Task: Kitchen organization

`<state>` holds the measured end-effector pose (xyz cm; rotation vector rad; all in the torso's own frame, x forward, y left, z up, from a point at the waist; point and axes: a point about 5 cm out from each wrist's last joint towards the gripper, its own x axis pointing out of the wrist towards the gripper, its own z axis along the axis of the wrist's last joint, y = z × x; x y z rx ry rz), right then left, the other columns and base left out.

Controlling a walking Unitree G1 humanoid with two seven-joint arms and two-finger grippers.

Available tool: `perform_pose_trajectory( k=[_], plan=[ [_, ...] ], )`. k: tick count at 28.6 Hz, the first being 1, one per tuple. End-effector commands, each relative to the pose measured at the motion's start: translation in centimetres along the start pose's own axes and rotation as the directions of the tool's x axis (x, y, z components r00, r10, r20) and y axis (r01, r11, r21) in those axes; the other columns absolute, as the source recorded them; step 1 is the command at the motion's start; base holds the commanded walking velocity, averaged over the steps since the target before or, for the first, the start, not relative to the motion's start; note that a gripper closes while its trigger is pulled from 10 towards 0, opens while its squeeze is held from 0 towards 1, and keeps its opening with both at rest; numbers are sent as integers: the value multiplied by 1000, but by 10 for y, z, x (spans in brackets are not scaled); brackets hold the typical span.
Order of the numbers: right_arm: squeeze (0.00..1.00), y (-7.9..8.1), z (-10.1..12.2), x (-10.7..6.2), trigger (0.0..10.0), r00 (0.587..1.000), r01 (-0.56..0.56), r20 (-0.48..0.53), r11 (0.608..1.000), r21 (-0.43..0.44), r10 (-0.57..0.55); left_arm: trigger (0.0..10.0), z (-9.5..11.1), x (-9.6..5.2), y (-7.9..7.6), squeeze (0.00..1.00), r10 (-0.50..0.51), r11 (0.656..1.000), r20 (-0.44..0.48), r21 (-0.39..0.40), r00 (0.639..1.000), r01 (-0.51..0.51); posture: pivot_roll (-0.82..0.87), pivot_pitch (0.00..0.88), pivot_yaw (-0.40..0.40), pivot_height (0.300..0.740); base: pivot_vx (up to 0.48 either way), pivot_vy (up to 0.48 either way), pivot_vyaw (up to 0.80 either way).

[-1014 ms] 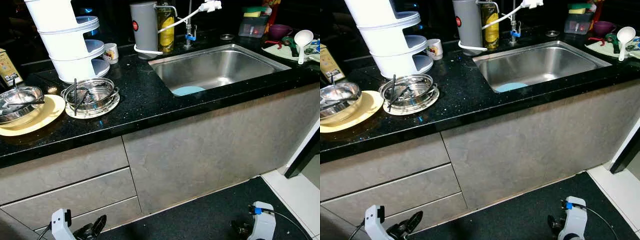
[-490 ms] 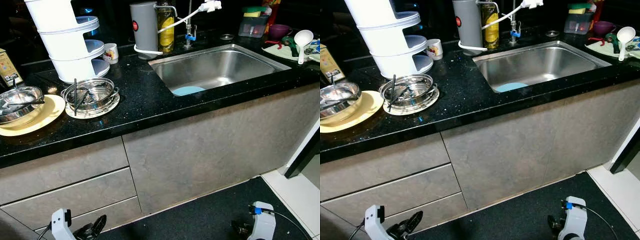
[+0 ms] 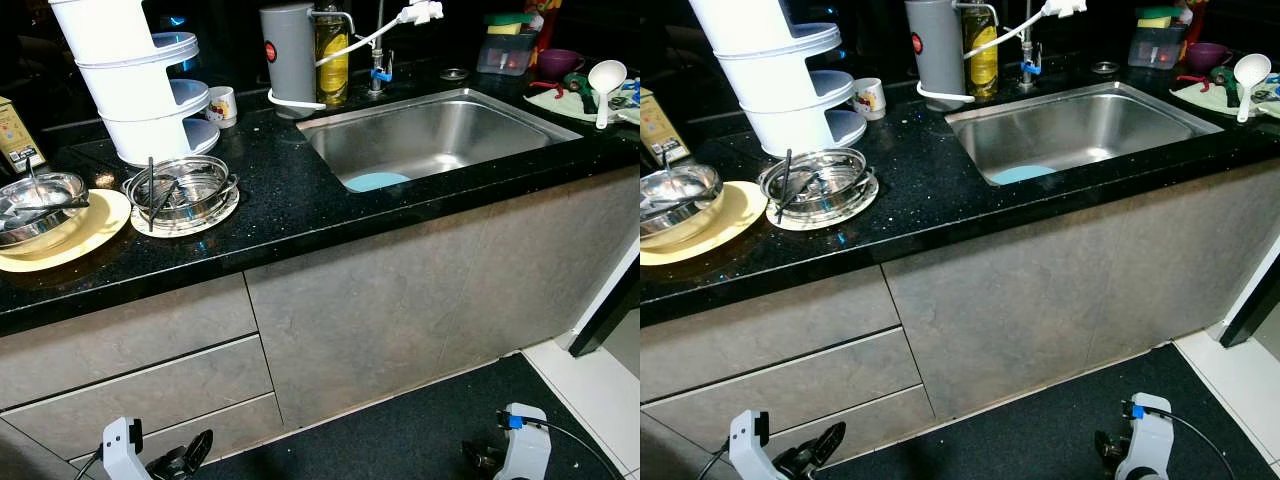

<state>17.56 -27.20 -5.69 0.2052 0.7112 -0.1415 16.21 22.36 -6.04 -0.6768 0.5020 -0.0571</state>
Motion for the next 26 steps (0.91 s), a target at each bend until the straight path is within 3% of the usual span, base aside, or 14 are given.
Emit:
perform_pose_trajectory(
  k=[1, 26],
  plan=[
    [0, 3, -3, 1, 10000, 1000, -8, -13, 1000, 1, 8, 10000, 4, -3, 5, 0, 14, 1000, 0, 9, 1000, -14, -83, 0, 58, 740, 0, 0, 0],
    [0, 2, -2, 1, 10000, 1000, -6, -17, 1000, -2, 6, 10000, 4, -2, 3, 0, 11, 1000, 12, 9, 1000, -11, -88, 0, 55, 740, 0, 0, 0]
  ],
)
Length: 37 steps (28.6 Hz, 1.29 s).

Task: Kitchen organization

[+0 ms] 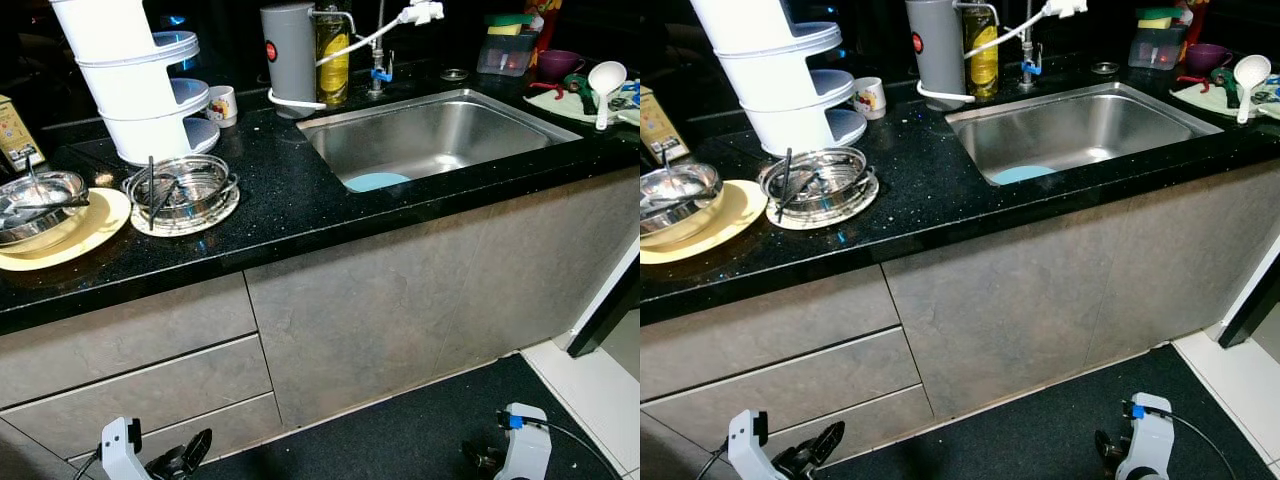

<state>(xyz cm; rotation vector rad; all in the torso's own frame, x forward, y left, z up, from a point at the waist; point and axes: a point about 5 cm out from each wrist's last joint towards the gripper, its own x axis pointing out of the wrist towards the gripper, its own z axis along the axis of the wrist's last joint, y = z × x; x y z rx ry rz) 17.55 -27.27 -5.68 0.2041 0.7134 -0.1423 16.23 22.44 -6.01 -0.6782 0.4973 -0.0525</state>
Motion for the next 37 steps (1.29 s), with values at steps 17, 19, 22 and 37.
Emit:
perform_pose_trajectory(
  k=[17, 19, 22, 37],
  plan=[
    [0, 3, -1, 1, 10000, 1000, -7, -11, 1000, 1, 7, 10000, 4, -2, 3, 0, 7, 1000, 8, 12, 1000, -7, -89, 0, 54, 740, 0, 0, 0],
    [0, 2, 0, 1, 10000, 1000, -6, -11, 1000, 1, 6, 10000, 4, -1, 2, 0, 5, 1000, 7, 12, 1000, -5, -85, 0, 54, 740, 0, 0, 0],
    [0, 1, 0, 1, 10000, 1000, -4, -11, 1000, 0, 4, 10000, 3, -1, 2, 0, 4, 1000, 6, 12, 1000, -5, -85, 0, 51, 740, 0, 0, 0],
    [0, 2, 2, 2, 10000, 1000, -5, -9, 1000, 0, 5, 10000, 4, 0, 2, 0, 4, 1000, 7, 13, 1000, -4, -85, 0, 54, 740, 0, 0, 0]
  ],
)
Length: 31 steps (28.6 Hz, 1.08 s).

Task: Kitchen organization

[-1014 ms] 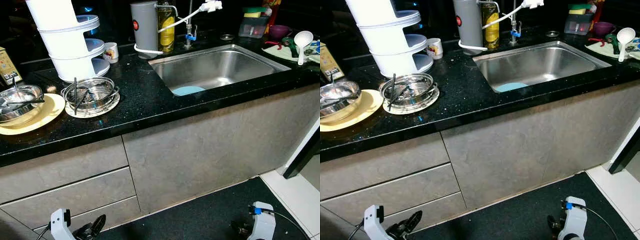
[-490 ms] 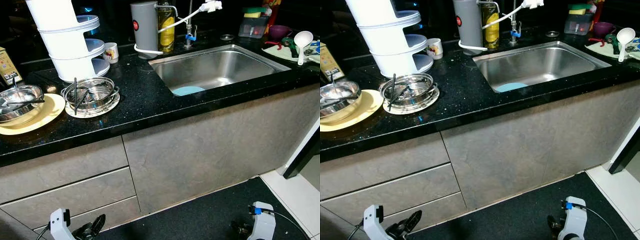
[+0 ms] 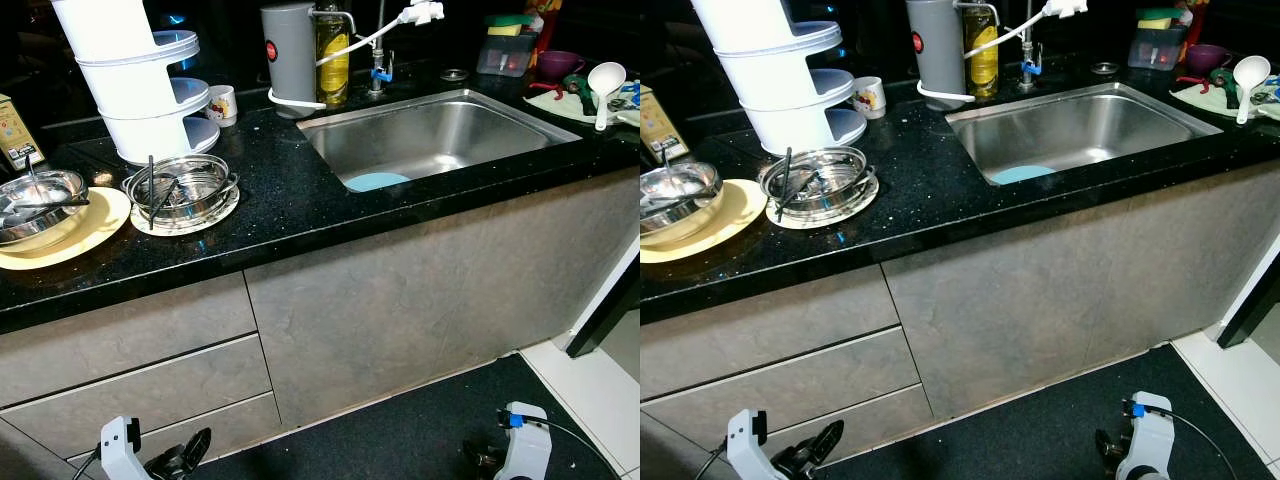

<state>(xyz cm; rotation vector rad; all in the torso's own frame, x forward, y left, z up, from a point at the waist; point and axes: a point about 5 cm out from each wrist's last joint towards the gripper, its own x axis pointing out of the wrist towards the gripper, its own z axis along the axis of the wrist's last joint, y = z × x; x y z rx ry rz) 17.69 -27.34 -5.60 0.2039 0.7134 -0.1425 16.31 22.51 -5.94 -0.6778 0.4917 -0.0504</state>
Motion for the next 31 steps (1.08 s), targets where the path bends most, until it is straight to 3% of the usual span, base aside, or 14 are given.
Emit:
perform_pose_trajectory(
  k=[1, 31],
  plan=[
    [0, 2, 0, 1, 10000, 1000, -5, -9, 1000, 0, 5, 10000, 3, -1, 2, 0, 4, 1000, 0, 13, 1000, -4, -87, 0, 56, 740, 0, 0, 0],
    [0, 2, -1, 1, 10000, 1000, -7, -10, 1000, -1, 7, 10000, 2, 0, 2, 0, 5, 1000, -3, 12, 1000, -5, -92, 0, 61, 740, 0, 0, 0]
  ],
)
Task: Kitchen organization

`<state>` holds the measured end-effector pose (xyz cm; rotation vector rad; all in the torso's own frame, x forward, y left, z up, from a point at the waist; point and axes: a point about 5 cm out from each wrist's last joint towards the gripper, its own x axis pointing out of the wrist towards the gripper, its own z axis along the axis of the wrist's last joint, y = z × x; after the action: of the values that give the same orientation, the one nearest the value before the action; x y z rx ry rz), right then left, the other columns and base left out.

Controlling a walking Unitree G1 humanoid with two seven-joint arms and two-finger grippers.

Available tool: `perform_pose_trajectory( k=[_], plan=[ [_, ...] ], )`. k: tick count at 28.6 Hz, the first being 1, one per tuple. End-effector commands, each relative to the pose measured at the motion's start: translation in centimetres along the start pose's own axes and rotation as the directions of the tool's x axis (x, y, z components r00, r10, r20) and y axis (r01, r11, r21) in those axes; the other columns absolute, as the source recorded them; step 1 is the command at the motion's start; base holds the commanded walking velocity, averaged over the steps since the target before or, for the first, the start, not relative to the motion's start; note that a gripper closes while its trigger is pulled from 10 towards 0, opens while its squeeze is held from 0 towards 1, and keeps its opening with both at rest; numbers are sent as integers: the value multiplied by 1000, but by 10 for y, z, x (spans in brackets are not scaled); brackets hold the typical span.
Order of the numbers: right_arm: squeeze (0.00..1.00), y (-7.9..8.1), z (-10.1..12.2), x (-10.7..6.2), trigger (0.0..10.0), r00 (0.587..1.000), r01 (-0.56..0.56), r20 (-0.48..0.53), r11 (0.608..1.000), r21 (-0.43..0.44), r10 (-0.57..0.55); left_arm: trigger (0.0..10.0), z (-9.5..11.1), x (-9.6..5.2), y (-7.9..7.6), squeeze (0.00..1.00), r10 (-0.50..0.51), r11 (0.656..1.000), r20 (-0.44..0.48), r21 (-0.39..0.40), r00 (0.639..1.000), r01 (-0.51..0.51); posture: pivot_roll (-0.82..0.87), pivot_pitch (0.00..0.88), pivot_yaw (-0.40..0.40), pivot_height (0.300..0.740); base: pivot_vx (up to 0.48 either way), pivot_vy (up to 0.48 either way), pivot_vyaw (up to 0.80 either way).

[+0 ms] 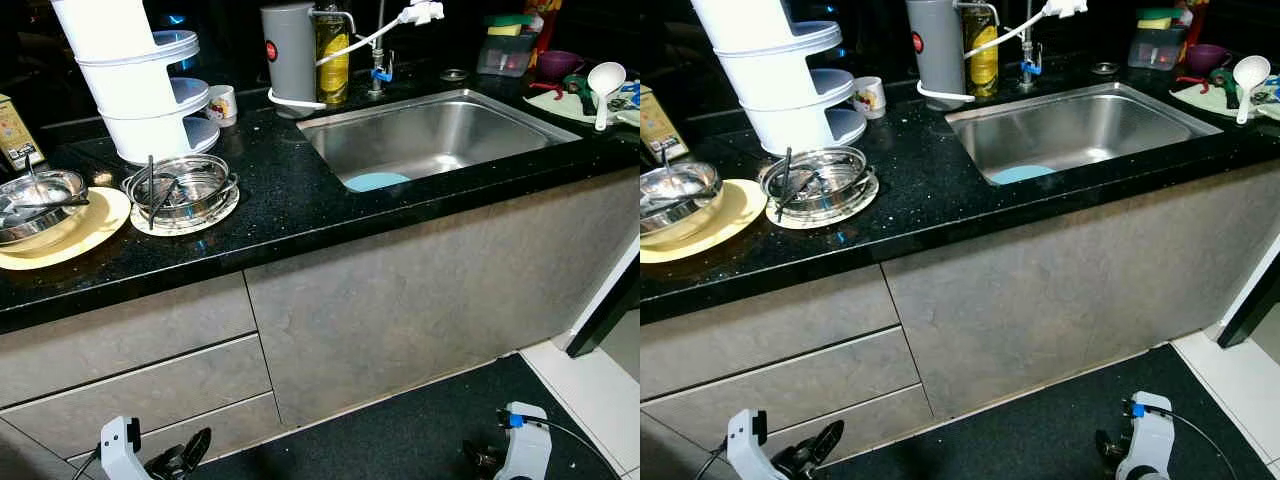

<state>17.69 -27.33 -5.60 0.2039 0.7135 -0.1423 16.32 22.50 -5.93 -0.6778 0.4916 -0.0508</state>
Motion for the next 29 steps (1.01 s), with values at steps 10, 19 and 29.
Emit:
perform_pose_trajectory(
  k=[10, 19, 29],
  plan=[
    [0, 2, 0, 1, 10000, 1000, -7, -7, 1000, -1, 7, 10000, 2, -1, 2, 0, 5, 1000, -2, 12, 1000, -5, -93, 0, 62, 740, 0, 0, 0],
    [0, 3, -1, 1, 10000, 1000, -8, -7, 1000, -1, 8, 10000, 2, -1, 2, 0, 5, 1000, -3, 12, 1000, -5, -94, 0, 64, 740, 0, 0, 0],
    [0, 3, 0, 1, 10000, 1000, -8, -7, 1000, -1, 8, 10000, 3, 0, 2, 0, 5, 1000, -2, 12, 1000, -5, -93, 0, 62, 740, 0, 0, 0]
  ],
)
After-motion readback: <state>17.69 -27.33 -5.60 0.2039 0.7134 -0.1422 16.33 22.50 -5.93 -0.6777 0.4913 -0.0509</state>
